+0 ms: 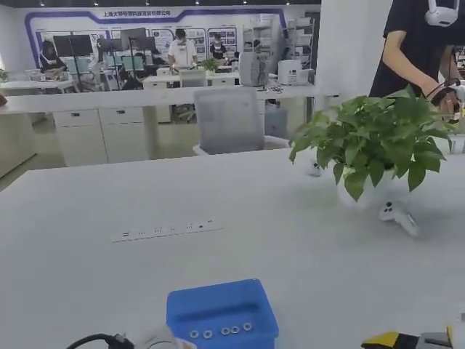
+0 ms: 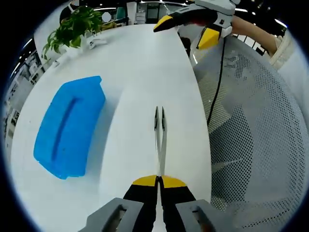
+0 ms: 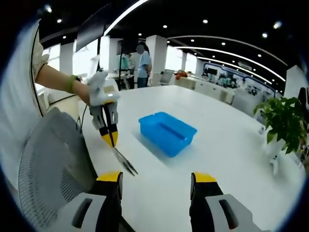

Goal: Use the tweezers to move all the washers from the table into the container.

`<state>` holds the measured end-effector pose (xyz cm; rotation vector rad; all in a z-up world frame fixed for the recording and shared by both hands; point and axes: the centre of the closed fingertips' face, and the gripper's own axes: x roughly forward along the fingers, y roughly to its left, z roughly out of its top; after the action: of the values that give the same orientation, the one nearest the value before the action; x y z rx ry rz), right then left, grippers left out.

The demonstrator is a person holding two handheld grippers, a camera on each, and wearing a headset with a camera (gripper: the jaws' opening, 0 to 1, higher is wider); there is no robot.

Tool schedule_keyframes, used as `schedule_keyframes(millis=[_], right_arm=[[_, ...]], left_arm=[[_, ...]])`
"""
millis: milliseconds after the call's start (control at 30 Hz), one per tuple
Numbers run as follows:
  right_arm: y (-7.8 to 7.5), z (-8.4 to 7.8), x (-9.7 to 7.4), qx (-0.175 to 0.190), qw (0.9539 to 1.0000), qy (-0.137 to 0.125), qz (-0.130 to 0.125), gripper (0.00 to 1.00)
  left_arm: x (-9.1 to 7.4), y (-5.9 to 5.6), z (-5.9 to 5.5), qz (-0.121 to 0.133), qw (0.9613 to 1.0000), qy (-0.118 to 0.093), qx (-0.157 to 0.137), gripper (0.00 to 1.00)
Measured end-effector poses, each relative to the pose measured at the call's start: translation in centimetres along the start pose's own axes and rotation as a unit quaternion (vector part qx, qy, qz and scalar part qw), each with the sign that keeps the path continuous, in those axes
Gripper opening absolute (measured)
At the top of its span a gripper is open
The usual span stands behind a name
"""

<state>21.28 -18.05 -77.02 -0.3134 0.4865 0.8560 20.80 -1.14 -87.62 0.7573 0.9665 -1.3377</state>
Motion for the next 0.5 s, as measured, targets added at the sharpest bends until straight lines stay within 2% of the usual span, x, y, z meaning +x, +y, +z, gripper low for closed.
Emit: schedule_keyframes(millis=[167,267,367,433,500], right_arm=[[0.1,0.5,-0.4,0.003,0.9998,-0.018,-0.008,0.57],[0.1,1.1,-0.3,0.001,0.9996,-0.027,-0.008,0.57],[0.1,1.5,-0.3,0.006,0.9994,-0.035,-0.004,0.58],[0.0,1.6,-0.3,0.011,0.9991,-0.041,-0.005,0.58],[-0.1,1.6,-0.3,0.018,0.9987,-0.047,-0.005,0.58]], left_arm=[[0.1,-0.3,-0.2,-0.002,0.9999,0.001,-0.014,0.0],[-0.2,-0.2,-0.2,0.008,0.9996,-0.01,-0.027,0.01],[-0.9,-0.2,0.1,0.02,0.9976,-0.035,-0.056,0.07],[-2.0,-0.1,0.4,0.039,0.9948,-0.062,-0.071,0.08],[-3.4,0.0,0.7,0.059,0.9889,-0.097,-0.095,0.11]])
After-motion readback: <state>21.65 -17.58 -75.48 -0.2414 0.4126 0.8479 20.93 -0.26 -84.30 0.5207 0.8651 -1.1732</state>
